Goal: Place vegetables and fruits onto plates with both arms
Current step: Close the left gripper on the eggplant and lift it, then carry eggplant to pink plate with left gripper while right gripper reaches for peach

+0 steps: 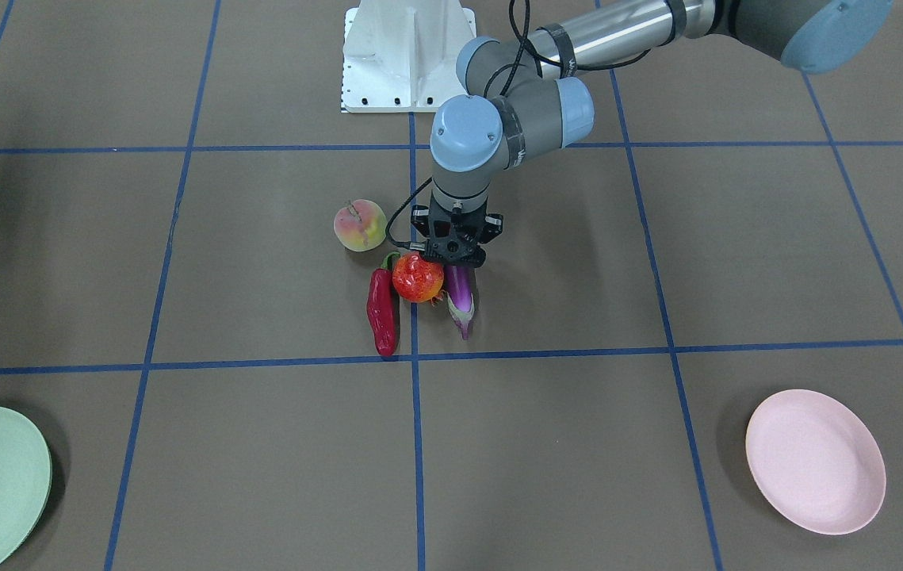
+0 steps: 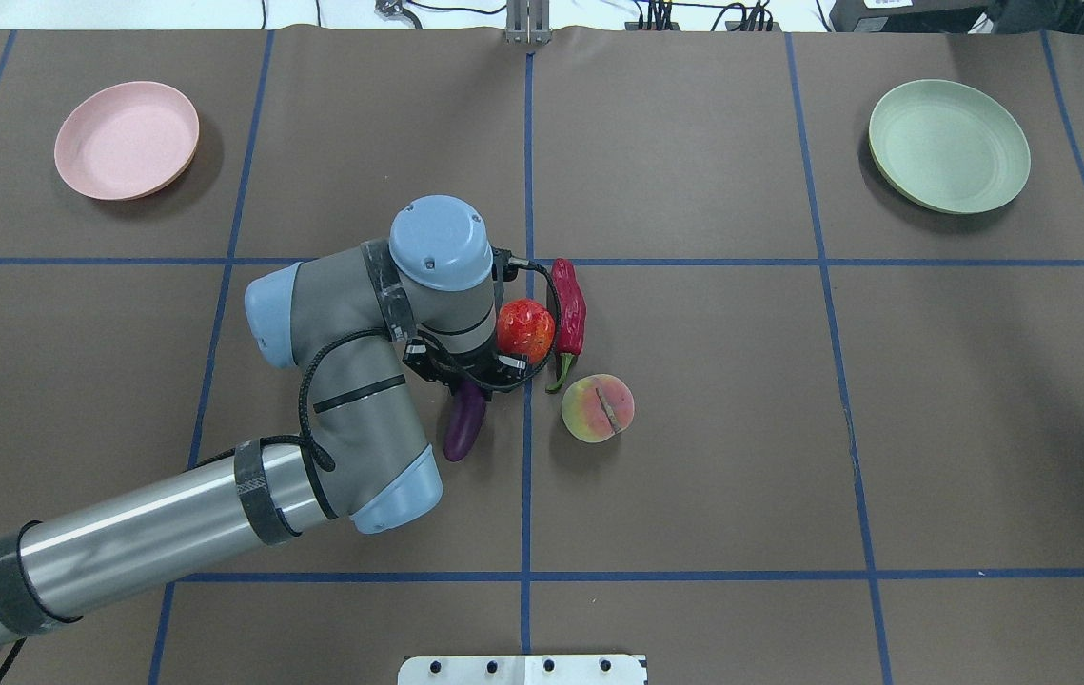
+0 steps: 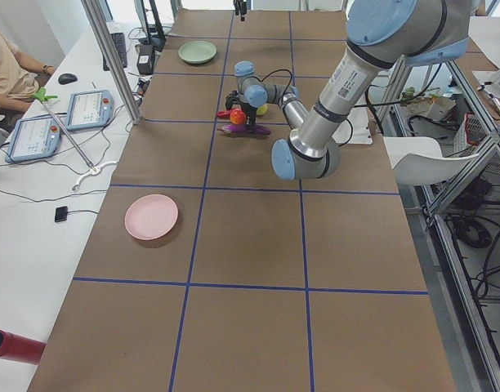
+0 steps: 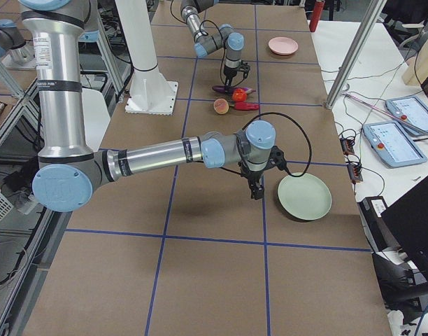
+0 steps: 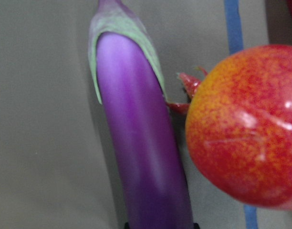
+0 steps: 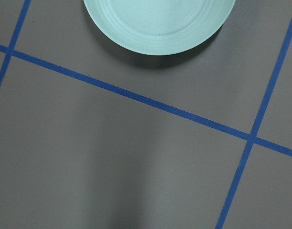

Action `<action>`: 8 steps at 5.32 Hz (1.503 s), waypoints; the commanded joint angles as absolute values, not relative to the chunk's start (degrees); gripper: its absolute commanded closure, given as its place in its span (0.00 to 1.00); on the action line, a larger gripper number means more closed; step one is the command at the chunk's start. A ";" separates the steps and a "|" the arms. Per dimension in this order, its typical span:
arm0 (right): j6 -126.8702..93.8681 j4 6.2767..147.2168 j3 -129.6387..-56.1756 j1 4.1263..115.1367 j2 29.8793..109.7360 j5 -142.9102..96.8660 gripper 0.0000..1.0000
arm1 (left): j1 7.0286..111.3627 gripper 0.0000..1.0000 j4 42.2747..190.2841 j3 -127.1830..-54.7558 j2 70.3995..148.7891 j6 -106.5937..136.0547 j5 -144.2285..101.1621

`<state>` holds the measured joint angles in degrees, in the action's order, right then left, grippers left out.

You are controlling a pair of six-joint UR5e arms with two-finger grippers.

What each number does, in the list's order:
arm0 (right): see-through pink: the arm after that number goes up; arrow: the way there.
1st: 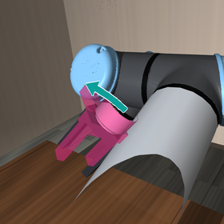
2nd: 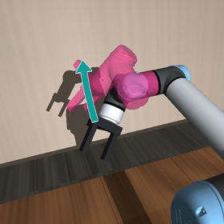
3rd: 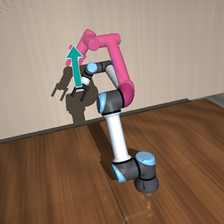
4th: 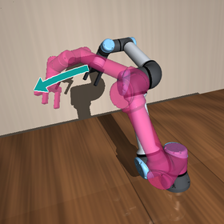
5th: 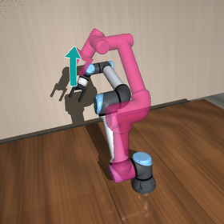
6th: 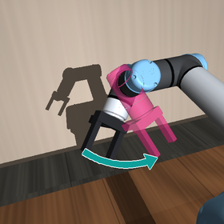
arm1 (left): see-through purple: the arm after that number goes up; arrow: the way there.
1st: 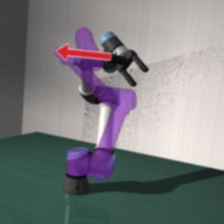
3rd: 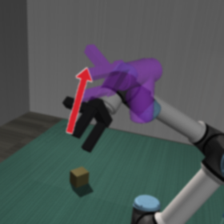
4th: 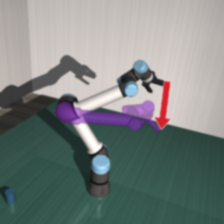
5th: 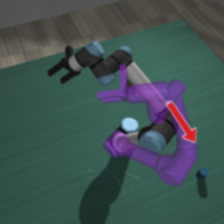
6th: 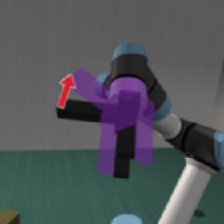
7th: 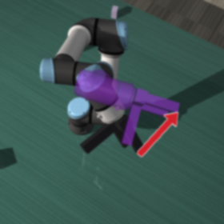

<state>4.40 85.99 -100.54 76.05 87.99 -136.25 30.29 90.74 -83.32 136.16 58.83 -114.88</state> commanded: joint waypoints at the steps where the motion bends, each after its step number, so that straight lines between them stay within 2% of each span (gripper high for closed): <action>1: 2.38 82.71 -99.76 72.87 86.32 -136.84 0.00 | 36.00 1.00 84.77 -90.39 134.84 58.37 -115.22; 2: -6.76 81.92 -101.06 71.03 85.44 -137.45 0.00 | 40.73 1.00 83.94 -93.14 131.87 57.66 -116.18; 4: -32.99 66.44 -101.42 62.79 85.08 -137.11 0.00 | 53.11 1.00 84.28 -90.81 126.68 51.22 -119.97; 5: -47.49 61.57 -101.51 58.49 82.38 -134.85 0.00 | 57.87 1.00 85.42 -81.74 126.91 44.28 -120.41; 6: -58.34 61.52 -101.77 54.27 78.18 -133.26 0.00 | 62.71 1.00 93.70 -70.51 128.48 42.90 -124.15; 7: -66.10 61.52 -105.00 48.75 76.83 -129.15 0.00 | 65.28 1.00 102.31 -58.92 129.98 42.89 -124.97; 8: -71.23 61.61 -107.55 43.56 76.64 -123.37 0.00 | 66.17 1.00 105.18 -51.84 132.34 42.89 -124.89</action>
